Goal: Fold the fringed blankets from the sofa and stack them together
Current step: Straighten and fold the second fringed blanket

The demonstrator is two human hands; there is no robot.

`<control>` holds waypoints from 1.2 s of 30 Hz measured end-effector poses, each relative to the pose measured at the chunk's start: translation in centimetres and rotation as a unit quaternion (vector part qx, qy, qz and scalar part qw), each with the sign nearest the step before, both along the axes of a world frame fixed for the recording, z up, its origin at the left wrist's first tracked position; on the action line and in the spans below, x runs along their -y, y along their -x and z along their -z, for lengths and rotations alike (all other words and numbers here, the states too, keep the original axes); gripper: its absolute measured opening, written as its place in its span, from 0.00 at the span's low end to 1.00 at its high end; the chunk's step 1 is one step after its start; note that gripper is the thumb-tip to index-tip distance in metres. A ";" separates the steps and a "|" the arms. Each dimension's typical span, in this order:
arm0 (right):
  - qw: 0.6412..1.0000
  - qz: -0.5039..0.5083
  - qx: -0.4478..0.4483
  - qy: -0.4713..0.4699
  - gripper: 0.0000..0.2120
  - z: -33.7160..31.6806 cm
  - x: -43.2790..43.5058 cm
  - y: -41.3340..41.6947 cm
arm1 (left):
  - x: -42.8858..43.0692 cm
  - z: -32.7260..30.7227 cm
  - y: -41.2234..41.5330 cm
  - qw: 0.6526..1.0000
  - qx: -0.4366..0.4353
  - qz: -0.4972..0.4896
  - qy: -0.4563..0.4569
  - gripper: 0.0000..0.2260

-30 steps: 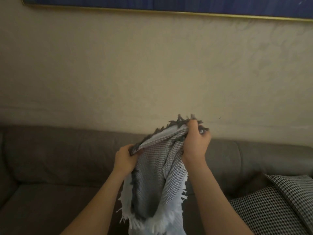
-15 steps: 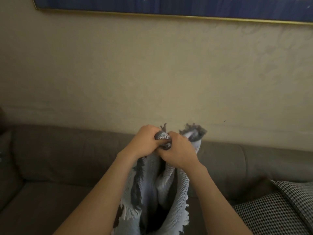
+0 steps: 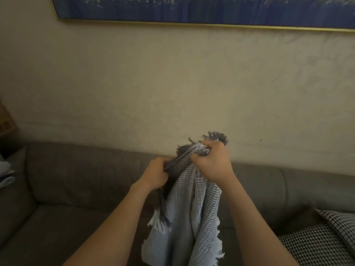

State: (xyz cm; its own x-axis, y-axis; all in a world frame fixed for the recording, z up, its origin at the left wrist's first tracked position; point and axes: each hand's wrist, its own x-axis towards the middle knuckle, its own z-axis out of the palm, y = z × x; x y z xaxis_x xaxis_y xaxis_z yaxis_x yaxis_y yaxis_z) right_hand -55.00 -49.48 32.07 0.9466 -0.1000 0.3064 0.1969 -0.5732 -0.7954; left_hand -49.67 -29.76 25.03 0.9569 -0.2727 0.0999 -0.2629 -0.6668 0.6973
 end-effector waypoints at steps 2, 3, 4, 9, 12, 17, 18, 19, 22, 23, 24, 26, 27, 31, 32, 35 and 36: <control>0.994 -0.019 -0.001 -0.109 0.15 -0.4 0.2 0.3 | -0.7 1.3 0.0 0.997 0.009 -0.059 0.044 0.18; 0.987 -0.020 0.004 -0.159 0.16 -0.4 0.4 0.4 | -0.9 1.6 0.0 0.993 0.020 -0.094 0.072 0.19; 0.978 -0.015 0.005 -0.206 0.17 -0.4 0.6 0.5 | -0.9 1.6 0.1 0.987 0.035 -0.118 0.105 0.17; 0.960 0.046 -0.073 -0.268 0.20 -0.6 1.2 1.4 | -0.3 -1.0 -0.5 0.980 0.001 -0.100 0.172 0.07; 0.957 -0.029 -0.183 -0.221 0.17 -0.5 2.3 1.9 | -0.3 -3.0 -0.6 0.990 -0.035 -0.042 0.126 0.10; 0.848 -0.299 -0.361 -0.248 0.14 -2.2 3.3 3.0 | 0.4 -6.8 0.4 0.976 -0.159 0.057 0.138 0.09; 0.849 -0.283 -0.362 -0.262 0.15 -2.3 3.3 2.5 | 0.6 -7.3 0.4 0.974 -0.166 0.051 0.148 0.12; 0.866 -0.232 -0.358 -0.262 0.18 -2.4 3.0 2.0 | 0.9 -7.5 0.4 0.972 -0.169 0.031 0.162 0.13; 0.947 0.009 -0.252 -0.197 0.17 -0.6 2.3 -0.4 | 1.2 -7.4 0.5 0.969 -0.164 -0.076 0.172 0.11; 0.965 0.073 -0.193 -0.159 0.12 0.2 2.0 -0.7 | 1.1 -6.9 0.3 0.967 -0.148 -0.115 0.170 0.09; 0.977 0.112 -0.137 -0.117 0.09 0.8 1.8 -0.7 | 0.9 -6.4 0.2 0.965 -0.129 -0.154 0.166 0.08; 0.987 0.142 -0.065 -0.044 0.20 1.7 1.3 0.3 | 0.2 -5.3 -0.2 0.970 -0.074 -0.196 0.119 0.11; 0.993 0.113 -0.042 -0.018 0.26 2.4 1.0 0.4 | -0.2 -4.9 -0.2 0.980 -0.039 -0.181 0.072 0.12; 0.982 -0.147 -0.083 0.080 0.37 5.9 -1.2 0.4 | 0.6 -4.7 1.0 0.993 -0.023 0.092 -0.075 0.11; 0.974 -0.166 -0.108 0.112 0.29 6.5 -1.4 0.3 | 0.8 -4.8 1.4 0.987 -0.029 0.128 -0.095 0.12; 0.957 -0.136 -0.166 0.196 0.17 7.4 -1.2 -0.3 | 0.0 -3.4 1.8 0.982 -0.047 0.145 -0.115 0.15; 0.950 -0.126 -0.180 0.222 0.19 7.4 -1.1 -0.4 | -0.4 -3.0 1.8 0.981 -0.066 0.139 -0.119 0.10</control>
